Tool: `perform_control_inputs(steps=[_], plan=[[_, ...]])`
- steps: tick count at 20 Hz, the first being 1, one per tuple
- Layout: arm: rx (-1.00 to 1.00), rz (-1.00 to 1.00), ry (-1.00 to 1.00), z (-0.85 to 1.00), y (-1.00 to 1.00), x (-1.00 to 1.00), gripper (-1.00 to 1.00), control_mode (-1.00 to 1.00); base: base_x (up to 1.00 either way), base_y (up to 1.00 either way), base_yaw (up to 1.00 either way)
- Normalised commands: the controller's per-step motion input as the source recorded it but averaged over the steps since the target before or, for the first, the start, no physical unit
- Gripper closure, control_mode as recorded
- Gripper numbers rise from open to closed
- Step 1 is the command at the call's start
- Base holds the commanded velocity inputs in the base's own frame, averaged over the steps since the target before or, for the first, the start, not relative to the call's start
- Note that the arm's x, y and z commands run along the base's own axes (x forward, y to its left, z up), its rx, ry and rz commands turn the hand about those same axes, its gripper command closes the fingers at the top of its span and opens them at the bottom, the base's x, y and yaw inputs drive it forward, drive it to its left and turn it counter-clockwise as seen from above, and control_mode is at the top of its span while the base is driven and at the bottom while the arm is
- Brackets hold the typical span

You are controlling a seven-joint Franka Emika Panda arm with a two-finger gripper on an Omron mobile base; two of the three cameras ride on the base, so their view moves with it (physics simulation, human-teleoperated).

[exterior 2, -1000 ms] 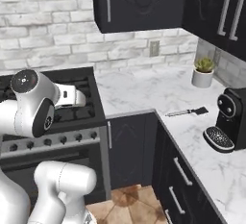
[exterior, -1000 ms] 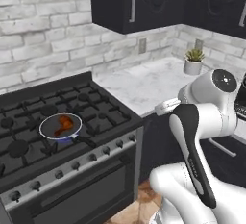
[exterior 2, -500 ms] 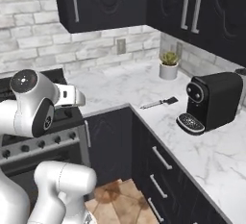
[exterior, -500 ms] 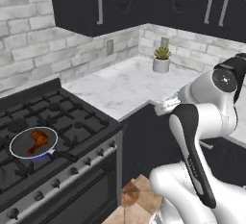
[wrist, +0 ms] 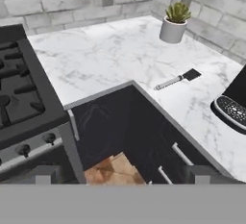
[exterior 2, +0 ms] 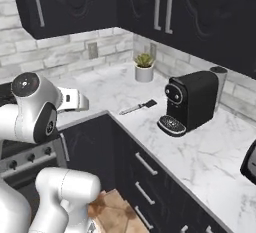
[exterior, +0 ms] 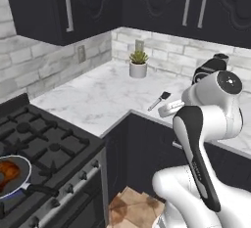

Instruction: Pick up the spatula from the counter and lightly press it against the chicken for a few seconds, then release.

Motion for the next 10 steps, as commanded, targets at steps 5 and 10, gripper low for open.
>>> perform_control_inputs(steps=[5, 10], plan=[[0.00, 0.00, 0.00, 0.00, 0.00, 0.00, -1.00, 1.00, 0.63, 0.00, -0.28], [0.00, 0.00, 0.00, 0.00, 0.00, 0.00, -1.00, 1.00, 0.44, 0.00, -0.23]])
